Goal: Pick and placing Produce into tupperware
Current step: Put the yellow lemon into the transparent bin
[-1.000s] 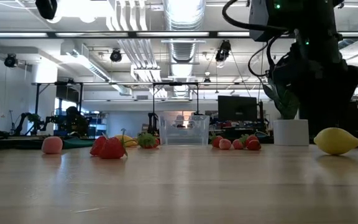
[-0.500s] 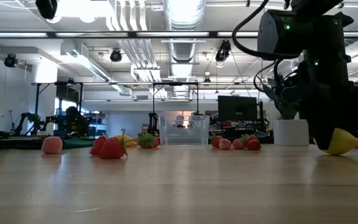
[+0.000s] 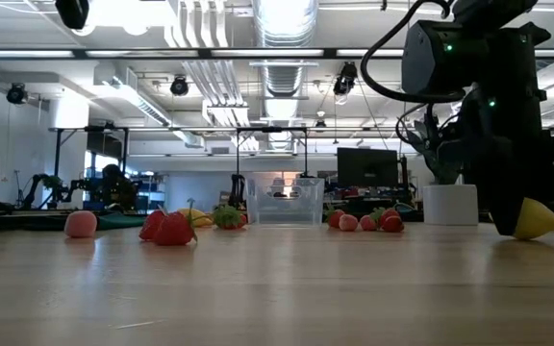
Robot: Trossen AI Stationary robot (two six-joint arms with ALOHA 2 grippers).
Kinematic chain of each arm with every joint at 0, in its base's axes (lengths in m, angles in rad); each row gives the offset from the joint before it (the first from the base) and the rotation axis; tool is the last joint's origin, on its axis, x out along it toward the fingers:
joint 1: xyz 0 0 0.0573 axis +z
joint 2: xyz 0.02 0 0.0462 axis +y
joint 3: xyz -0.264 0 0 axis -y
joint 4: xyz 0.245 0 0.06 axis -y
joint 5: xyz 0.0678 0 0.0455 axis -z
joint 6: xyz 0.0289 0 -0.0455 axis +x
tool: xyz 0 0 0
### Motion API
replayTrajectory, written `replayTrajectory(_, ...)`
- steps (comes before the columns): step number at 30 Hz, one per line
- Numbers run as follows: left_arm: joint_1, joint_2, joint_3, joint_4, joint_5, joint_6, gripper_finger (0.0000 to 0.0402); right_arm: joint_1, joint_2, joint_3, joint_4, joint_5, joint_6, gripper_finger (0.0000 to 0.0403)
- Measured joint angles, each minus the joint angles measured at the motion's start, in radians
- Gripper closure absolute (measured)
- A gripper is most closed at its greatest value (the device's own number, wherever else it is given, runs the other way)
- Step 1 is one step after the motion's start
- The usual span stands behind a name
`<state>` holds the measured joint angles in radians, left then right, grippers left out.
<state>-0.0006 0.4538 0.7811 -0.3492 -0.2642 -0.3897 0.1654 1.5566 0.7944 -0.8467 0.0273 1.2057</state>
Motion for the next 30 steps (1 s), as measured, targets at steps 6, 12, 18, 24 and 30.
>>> replayTrajectory(6,0.0,0.004,0.0,0.0,-0.002,0.0,0.0401,0.0,0.002,0.015,-0.002,-0.016,0.006,0.0196)
replayTrajectory(12,0.0,0.011,0.0,0.002,-0.003,0.0,0.0401,-0.004,0.002,0.145,0.005,0.045,-0.051,0.0195)
replayTrajectory(18,0.0,0.023,0.0,0.005,-0.003,0.0,0.0401,-0.089,0.005,0.351,0.046,0.198,-0.207,0.0198)
replayTrajectory(24,0.0,0.041,0.0,0.002,-0.002,0.0,0.0401,-0.268,0.05,0.541,0.105,0.237,-0.41,0.0194)
replayTrajectory(30,0.0,0.068,0.0,0.004,-0.002,-0.049,0.0401,-0.424,0.184,0.731,0.104,0.192,-0.585,0.0194)
